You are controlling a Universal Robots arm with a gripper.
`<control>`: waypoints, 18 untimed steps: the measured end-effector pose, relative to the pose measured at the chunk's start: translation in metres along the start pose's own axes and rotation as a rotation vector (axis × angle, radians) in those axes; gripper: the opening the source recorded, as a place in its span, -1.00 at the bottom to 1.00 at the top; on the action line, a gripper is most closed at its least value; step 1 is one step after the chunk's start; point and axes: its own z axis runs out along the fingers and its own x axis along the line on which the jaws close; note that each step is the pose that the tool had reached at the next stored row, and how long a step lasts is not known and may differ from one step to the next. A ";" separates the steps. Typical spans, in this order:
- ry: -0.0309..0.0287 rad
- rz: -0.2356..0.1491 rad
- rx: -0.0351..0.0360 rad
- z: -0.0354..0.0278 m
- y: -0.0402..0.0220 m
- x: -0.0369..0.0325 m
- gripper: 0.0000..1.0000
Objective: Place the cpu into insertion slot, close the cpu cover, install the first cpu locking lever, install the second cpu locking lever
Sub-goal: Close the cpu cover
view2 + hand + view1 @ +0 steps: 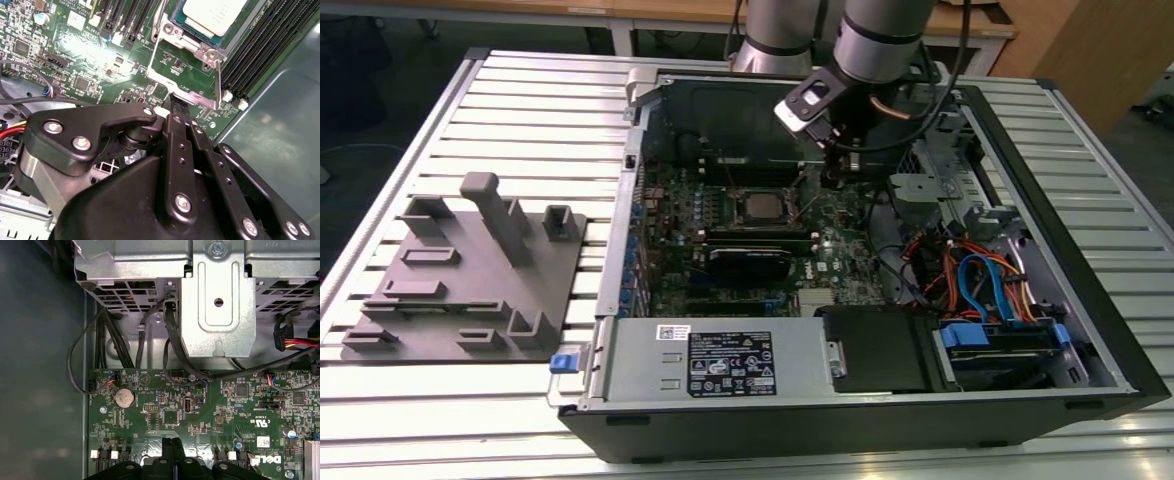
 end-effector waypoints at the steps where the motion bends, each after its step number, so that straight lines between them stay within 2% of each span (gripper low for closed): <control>1: 0.0000 0.000 0.0000 0.0001 -0.0011 0.0000 -0.79; 15: 0.0000 0.000 0.0000 0.0005 -0.0042 -0.0001 -0.79; 18: 0.0000 0.000 0.0000 0.0006 -0.0066 -0.0001 -0.79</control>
